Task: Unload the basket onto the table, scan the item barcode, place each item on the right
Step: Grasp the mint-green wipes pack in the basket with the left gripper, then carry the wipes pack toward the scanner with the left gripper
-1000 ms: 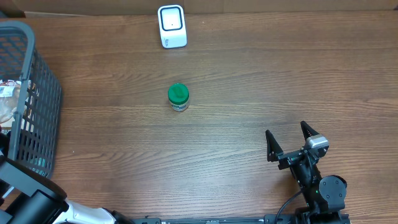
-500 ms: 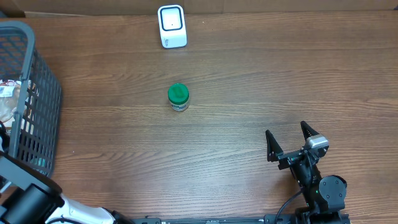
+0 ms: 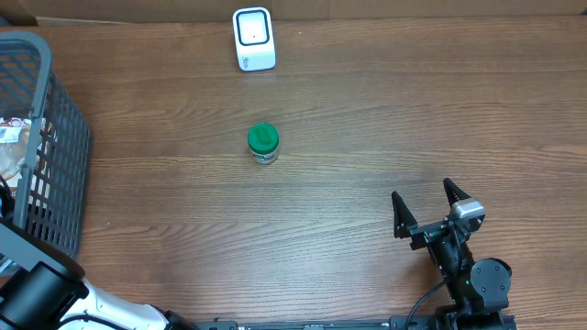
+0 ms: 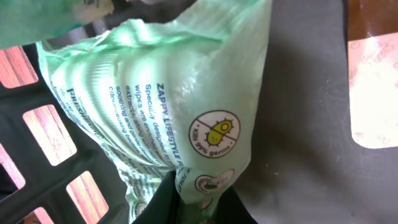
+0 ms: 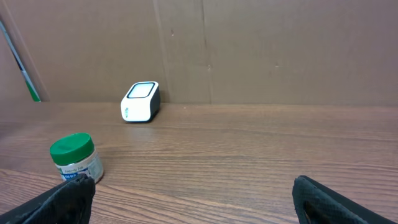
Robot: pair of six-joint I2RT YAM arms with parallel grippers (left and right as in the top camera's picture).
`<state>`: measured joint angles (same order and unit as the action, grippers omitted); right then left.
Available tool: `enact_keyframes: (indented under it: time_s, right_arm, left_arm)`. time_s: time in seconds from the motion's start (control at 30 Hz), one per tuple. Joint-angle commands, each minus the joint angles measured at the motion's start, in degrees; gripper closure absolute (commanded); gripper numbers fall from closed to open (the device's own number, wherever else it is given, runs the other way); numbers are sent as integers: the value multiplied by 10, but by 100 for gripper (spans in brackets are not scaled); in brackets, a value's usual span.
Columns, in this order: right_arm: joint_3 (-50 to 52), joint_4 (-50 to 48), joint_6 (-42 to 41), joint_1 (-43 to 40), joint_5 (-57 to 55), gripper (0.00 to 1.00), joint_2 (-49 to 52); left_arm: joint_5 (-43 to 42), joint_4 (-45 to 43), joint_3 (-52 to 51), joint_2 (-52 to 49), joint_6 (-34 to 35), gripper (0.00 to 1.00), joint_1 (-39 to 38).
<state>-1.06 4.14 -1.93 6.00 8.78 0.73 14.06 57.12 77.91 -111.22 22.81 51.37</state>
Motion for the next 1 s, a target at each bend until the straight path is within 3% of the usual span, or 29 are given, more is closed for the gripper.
enact_keyframes:
  time_s: [0.0,0.37,0.63,0.8,0.97]
  right_arm:
    - [6,-2,-5,-3,3,0,-6]
    - [6,-2,-5,-3,3,0,-6]
    - [6,-2,-5,-3,3,0,-6]
    - [6,-2,-5,-3,3,0,-6]
    - [6,-2,-5,-3,3,0,-6]
  left_arm:
    - [-66,19,4,-49,4,96,-1]
    - [-90,179,225,-16,3,96,-40]
    - [-117,273,493,36,3,96,-124]
    - [-144,297,614,68,3,96,-182]
    - [-143,297,657,117,-1,96,-252]
